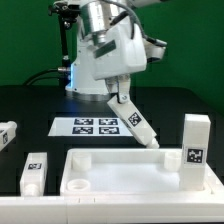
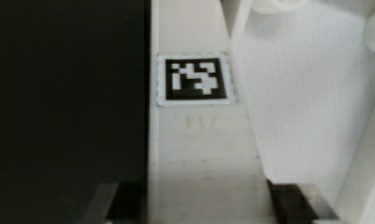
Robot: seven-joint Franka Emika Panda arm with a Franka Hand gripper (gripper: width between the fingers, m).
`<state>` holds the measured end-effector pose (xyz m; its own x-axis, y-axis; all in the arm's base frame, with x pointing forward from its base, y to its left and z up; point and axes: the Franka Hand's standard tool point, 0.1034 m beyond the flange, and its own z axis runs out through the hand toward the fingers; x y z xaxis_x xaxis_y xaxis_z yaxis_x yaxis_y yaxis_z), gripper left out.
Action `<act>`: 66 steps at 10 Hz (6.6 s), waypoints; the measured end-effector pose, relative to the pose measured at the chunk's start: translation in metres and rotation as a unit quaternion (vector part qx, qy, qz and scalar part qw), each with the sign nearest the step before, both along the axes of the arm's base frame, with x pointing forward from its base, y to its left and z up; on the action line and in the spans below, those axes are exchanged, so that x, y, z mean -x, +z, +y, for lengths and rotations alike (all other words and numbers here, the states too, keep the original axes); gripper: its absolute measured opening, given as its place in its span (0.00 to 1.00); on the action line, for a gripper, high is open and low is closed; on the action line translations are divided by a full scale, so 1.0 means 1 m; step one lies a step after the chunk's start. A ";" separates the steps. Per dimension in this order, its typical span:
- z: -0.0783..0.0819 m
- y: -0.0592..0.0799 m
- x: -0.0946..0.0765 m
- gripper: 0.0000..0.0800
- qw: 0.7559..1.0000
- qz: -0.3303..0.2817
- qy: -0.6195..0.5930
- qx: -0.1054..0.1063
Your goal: Assemble desk
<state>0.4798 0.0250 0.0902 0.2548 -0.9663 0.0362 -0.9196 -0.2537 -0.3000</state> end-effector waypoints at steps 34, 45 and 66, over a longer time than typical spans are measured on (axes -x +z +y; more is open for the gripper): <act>0.009 -0.014 0.026 0.36 0.853 0.021 0.516 0.074; -0.004 -0.062 0.038 0.60 0.860 0.043 0.500 0.094; -0.003 -0.062 0.026 0.81 0.724 0.419 0.447 -0.317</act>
Offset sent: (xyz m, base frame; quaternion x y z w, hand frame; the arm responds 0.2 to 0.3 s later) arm 0.0522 -0.0453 0.1000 0.0117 0.1253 -0.0649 0.9899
